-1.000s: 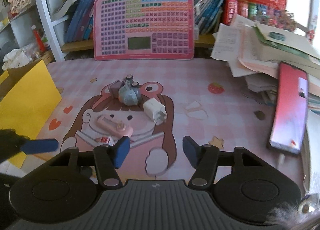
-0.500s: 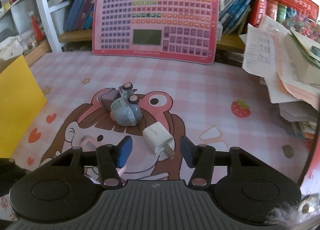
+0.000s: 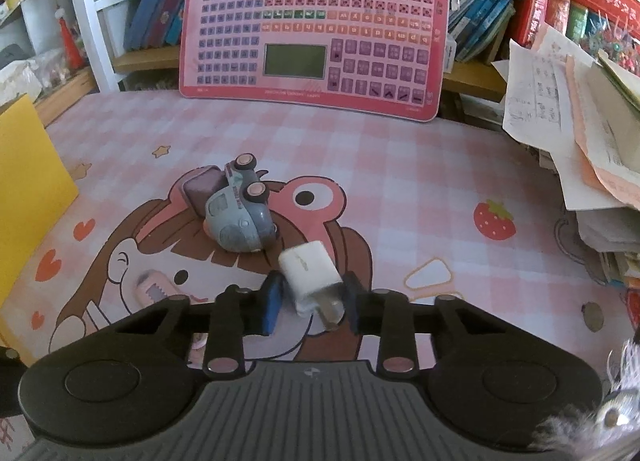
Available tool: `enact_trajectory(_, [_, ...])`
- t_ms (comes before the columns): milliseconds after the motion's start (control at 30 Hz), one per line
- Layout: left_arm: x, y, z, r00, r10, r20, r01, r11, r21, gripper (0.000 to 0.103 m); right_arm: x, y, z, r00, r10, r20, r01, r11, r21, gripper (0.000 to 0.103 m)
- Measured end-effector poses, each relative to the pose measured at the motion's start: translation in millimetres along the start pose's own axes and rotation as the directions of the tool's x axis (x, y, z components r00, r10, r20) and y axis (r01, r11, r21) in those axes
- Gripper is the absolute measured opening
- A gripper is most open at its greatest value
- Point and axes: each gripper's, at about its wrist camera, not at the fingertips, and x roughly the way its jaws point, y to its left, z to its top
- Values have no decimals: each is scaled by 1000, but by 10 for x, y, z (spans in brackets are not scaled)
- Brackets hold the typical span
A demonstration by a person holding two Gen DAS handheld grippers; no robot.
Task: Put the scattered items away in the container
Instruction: 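Close the left tool on the medicine box while the right tool grips the white charger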
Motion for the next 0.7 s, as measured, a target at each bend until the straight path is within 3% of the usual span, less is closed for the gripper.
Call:
enact_trajectory(400, [-275,77,18,999,-12,49,13,1000,-11,13,-462,12,-204,999,5,32,-6,1000,18,27])
enact_trajectory(700, [-541,93,-112,998,-26,56,27,999,-19,13,-903,64,-577,999,48,-12,-47,994,102,27])
